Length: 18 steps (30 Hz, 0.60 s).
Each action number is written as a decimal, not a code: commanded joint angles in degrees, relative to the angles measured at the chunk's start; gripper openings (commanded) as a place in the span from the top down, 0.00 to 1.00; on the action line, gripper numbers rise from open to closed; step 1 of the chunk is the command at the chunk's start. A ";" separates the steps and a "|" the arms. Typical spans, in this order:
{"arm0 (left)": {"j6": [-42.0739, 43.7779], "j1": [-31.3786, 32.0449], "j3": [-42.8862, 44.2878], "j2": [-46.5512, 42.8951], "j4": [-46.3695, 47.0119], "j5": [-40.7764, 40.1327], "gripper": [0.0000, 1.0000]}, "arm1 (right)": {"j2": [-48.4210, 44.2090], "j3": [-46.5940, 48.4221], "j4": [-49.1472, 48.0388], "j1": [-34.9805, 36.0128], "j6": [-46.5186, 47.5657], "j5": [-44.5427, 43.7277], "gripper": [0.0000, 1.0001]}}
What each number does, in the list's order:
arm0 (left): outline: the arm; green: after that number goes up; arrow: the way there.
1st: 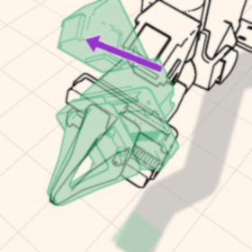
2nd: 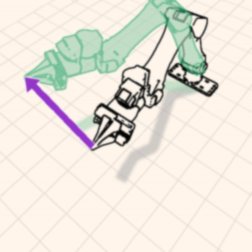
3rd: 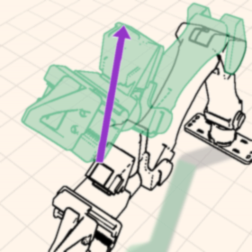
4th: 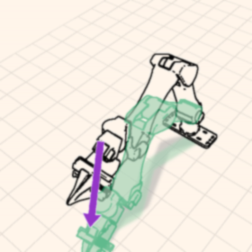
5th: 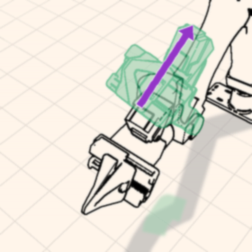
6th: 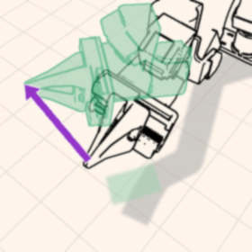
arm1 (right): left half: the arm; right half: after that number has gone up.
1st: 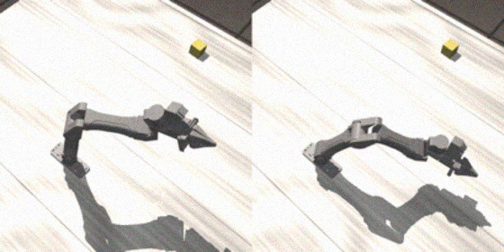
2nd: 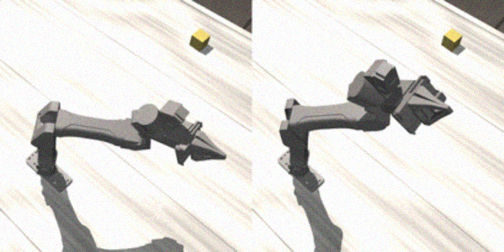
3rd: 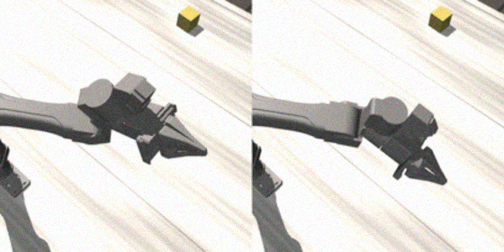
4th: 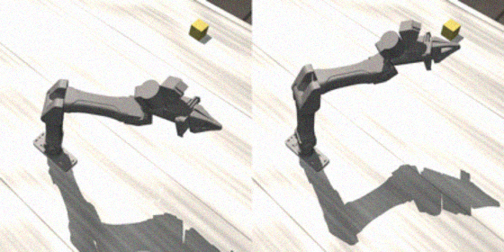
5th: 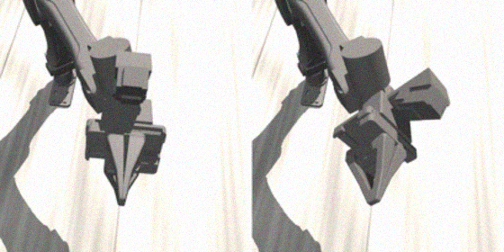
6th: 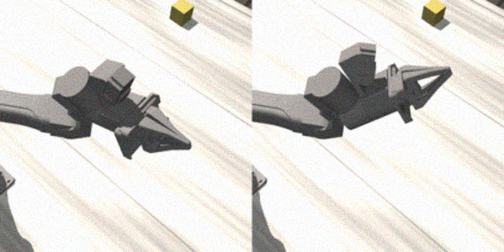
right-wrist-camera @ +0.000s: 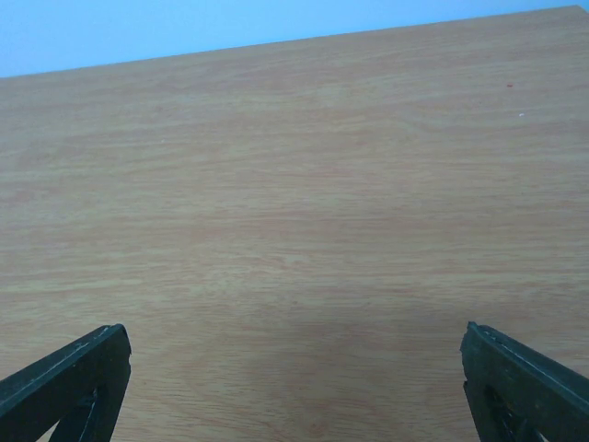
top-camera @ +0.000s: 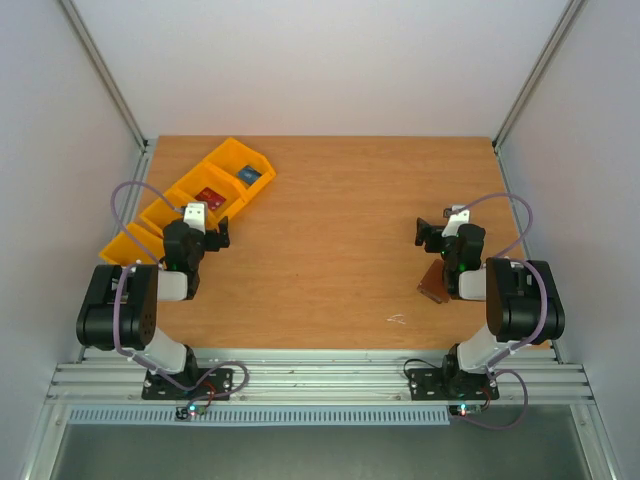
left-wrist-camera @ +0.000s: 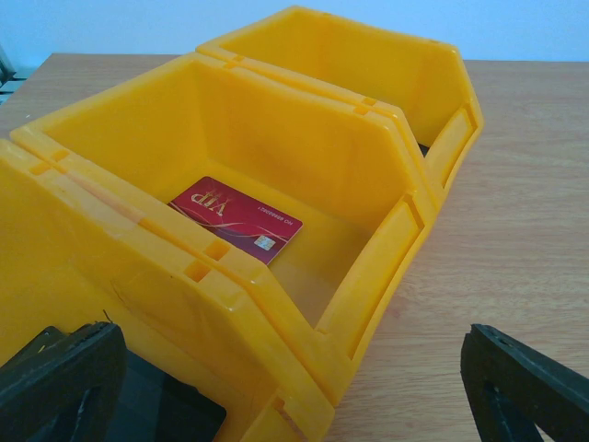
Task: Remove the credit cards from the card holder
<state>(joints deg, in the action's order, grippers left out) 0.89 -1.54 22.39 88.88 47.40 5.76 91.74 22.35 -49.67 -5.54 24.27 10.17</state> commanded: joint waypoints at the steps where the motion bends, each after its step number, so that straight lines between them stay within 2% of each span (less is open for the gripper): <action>1: 0.43 -0.04 0.71 0.45 3.76 -0.20 0.01 | -5.44 -1.99 -1.50 -0.17 -1.17 -5.09 0.02; 4: 0.43 -0.04 0.66 0.46 3.76 -0.25 0.01 | -13.18 -4.44 1.08 -0.17 -2.76 -9.77 0.02; 8: 0.51 0.04 0.48 0.44 4.13 -0.06 0.01 | -26.78 -1.59 12.15 -0.17 -7.20 -12.84 0.01; 11: 1.11 -0.02 -1.23 -2.83 4.99 2.15 0.01 | -32.78 9.73 34.63 -0.17 -12.66 -13.06 0.02; 12: 1.13 -0.04 -1.82 -5.97 3.94 2.52 0.01 | -32.99 14.21 46.48 -0.17 -13.80 -12.64 0.02; 15: 1.37 -0.04 -1.73 -15.40 -3.59 3.83 0.01 | -30.02 27.89 70.16 -0.17 -15.60 -13.09 0.01; 18: 1.19 -0.13 1.28 -23.86 -12.64 3.34 0.00 | -27.06 37.38 86.22 -0.17 -17.89 -18.62 0.02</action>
<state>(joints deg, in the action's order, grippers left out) 1.15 -1.54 20.64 73.95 41.93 8.25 61.95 50.65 2.83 -5.52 11.77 -2.11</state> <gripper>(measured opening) 0.994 0.985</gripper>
